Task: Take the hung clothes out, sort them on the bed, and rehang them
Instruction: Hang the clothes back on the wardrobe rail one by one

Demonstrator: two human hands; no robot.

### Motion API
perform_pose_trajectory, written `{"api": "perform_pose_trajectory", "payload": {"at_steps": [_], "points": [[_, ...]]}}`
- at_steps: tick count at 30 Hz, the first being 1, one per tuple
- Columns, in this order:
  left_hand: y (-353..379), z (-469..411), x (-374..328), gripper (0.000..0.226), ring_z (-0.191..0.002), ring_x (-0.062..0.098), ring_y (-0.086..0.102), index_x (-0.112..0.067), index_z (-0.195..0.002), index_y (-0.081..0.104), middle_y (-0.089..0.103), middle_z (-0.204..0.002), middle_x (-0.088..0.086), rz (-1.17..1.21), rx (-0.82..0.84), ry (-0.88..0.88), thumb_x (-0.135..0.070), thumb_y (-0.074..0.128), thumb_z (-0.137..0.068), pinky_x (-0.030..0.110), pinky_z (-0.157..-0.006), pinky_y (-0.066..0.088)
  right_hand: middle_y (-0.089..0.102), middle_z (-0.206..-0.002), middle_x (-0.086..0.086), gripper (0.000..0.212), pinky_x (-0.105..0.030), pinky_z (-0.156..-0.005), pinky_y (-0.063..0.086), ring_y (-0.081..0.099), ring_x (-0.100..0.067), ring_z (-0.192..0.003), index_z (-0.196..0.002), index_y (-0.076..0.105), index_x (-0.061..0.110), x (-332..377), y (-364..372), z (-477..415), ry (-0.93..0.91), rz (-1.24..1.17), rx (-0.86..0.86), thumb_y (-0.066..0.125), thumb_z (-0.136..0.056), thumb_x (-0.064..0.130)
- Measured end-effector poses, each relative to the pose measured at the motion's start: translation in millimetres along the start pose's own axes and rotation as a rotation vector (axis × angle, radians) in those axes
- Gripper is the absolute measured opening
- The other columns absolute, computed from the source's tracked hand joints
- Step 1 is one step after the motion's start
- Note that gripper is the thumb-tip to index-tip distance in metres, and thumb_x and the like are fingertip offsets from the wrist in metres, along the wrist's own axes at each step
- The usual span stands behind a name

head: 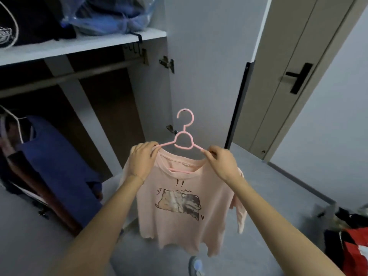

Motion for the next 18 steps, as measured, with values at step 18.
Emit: {"api": "perform_pose_trajectory", "payload": {"at_steps": [18], "points": [[-33,-112,234,0.012,-0.08,0.021,0.069,-0.011,-0.101,0.073,0.073,-0.09,0.004,-0.141,-0.133,-0.219,-0.015,0.066,-0.092,0.043,-0.078,0.056,0.051,-0.059,0.008,0.037,-0.028,-0.052,0.033,0.05,-0.017,-0.063,-0.068,0.055,0.024,154,162,-222,-0.167,-0.036,0.191,0.057,-0.093,0.05]]}}
Point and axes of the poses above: each hand's wrist, its own z-axis away from the middle knuckle, its own y-axis out of the palm, x = y × z, the point moved 10 cm from there along -z, towards the middle knuckle
